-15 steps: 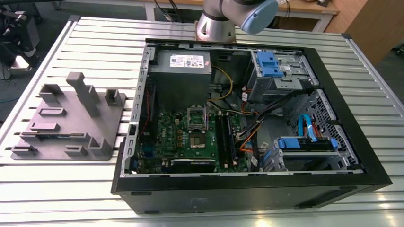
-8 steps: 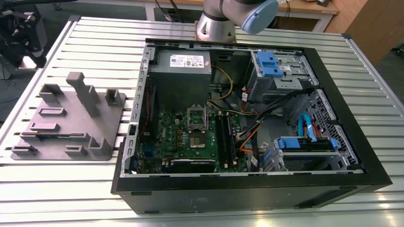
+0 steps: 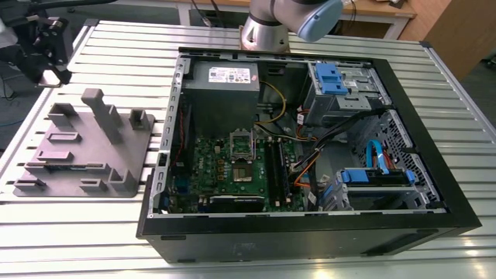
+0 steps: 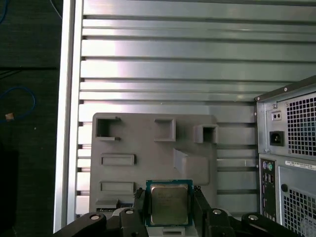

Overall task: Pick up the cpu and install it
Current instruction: 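Pick up the cpu and move it towards the insertion slot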

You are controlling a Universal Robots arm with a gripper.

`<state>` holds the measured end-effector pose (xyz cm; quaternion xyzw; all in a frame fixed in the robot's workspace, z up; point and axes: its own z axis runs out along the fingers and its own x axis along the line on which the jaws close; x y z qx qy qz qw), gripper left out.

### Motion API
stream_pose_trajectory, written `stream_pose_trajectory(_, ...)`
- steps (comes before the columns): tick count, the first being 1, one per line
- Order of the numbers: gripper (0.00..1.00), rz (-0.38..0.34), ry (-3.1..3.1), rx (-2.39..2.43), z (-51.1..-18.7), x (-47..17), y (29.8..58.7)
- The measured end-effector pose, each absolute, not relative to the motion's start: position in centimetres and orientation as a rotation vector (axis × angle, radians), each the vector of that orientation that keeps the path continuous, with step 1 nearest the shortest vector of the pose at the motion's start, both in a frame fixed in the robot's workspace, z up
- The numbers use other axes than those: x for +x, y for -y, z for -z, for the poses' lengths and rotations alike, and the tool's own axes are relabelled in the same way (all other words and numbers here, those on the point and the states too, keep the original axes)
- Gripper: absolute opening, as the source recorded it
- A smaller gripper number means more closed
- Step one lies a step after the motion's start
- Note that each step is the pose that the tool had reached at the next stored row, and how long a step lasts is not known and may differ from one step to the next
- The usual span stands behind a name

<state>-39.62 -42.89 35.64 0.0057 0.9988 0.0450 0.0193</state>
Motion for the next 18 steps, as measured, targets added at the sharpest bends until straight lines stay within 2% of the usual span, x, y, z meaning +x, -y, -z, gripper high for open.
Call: stream_pose_trajectory(18, 0.47, -0.14, -3.1, 0.018, -35.5, -34.6, 42.9)
